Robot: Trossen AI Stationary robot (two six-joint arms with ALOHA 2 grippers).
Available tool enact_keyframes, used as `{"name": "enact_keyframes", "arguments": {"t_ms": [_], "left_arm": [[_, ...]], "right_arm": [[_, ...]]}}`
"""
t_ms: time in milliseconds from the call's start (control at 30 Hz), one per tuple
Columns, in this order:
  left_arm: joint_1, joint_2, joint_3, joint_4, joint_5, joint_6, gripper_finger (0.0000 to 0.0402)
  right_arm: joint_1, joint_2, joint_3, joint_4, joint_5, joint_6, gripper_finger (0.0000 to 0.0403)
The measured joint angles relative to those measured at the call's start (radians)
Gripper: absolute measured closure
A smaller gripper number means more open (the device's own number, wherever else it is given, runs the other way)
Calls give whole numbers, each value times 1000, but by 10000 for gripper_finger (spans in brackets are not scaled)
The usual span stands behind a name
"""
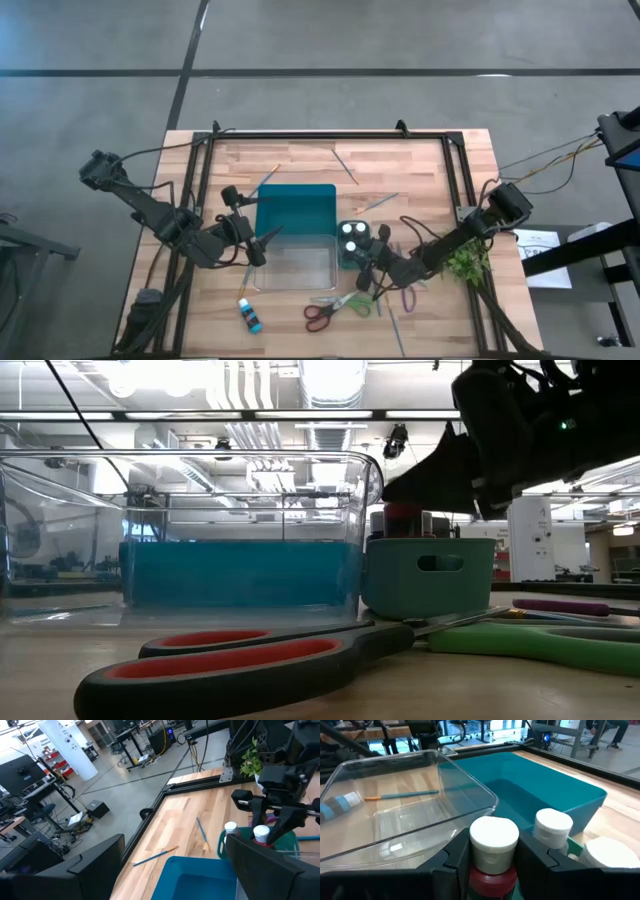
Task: Pick & Place Paint Supplies
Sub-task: Put the red paint bottle into the green bin
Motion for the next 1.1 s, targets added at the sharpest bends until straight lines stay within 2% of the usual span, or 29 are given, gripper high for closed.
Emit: {"name": "enact_keyframes", "arguments": {"t_ms": [300,633,1100], "left_arm": [[5,0,0,0,0,0,51],[20,0,0,-1,10,0,51],[34,0,0,-2,26,0,51]], "right_arm": [[-3,1,-34,88,2,-15,293],[-7,64,-34,180,-33,-42,293],[-25,64,-36,179,-82,-63,293]]}}
